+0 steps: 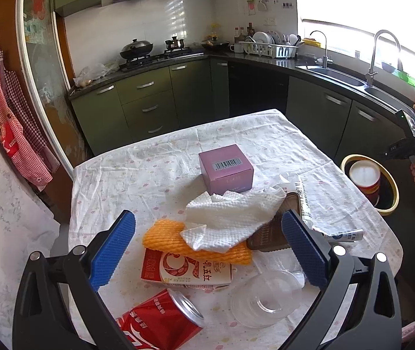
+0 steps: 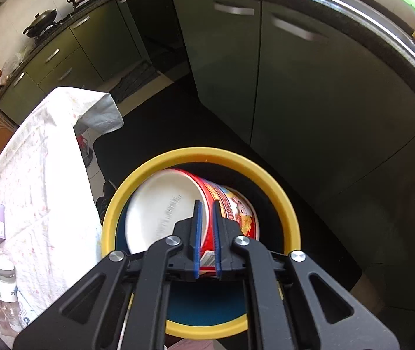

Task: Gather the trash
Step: 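Carry the paper tub over the yellow bin and open the right gripper, then grasp the brown plastic tray with the left gripper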

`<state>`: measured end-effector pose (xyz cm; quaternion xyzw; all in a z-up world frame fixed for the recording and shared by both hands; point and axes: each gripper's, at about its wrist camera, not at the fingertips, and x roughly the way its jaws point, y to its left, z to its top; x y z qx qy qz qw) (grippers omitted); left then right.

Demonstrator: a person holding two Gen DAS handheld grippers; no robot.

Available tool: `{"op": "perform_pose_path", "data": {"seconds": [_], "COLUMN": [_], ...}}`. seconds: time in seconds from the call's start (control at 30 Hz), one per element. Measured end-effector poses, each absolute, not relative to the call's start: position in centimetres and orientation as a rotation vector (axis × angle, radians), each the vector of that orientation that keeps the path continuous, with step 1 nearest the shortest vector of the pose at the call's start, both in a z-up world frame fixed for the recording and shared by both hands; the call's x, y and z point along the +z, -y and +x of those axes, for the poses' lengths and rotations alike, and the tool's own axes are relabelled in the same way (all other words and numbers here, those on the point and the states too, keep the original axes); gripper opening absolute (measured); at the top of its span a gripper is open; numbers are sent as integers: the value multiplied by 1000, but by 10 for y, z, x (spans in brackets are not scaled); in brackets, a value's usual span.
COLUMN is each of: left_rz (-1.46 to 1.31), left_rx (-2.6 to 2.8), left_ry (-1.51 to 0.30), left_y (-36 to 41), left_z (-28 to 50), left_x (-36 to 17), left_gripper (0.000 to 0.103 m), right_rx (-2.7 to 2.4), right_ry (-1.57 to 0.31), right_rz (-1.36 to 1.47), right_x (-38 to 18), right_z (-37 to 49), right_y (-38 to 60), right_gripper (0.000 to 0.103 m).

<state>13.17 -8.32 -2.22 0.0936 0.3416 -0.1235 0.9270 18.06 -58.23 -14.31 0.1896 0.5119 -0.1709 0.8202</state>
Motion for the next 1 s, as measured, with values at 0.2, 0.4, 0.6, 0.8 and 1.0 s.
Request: {"op": "perform_pose_path", "data": {"seconds": [0.2, 0.4, 0.6, 0.8, 1.0], "left_rz": [239, 253, 282, 294, 256], "left_rx": [-332, -525, -633, -647, -673], "left_ry": [-713, -762, -847, -963, -1026], "left_y": [102, 127, 157, 173, 174], "left_z": [127, 123, 133, 155, 165], "left_x": [-31, -39, -49, -72, -82], "left_gripper": [99, 99, 86, 63, 29], "right_rx": [-325, -270, -203, -163, -144], "right_ry": [-1055, -1009, -994, -980, -973], "right_rz": [385, 355, 331, 314, 315], "right_x": [-132, -115, -108, -103, -103], "right_z": [178, 156, 142, 140, 136], "right_y": [574, 547, 528, 516, 506], "right_gripper": [21, 27, 27, 37, 37]}}
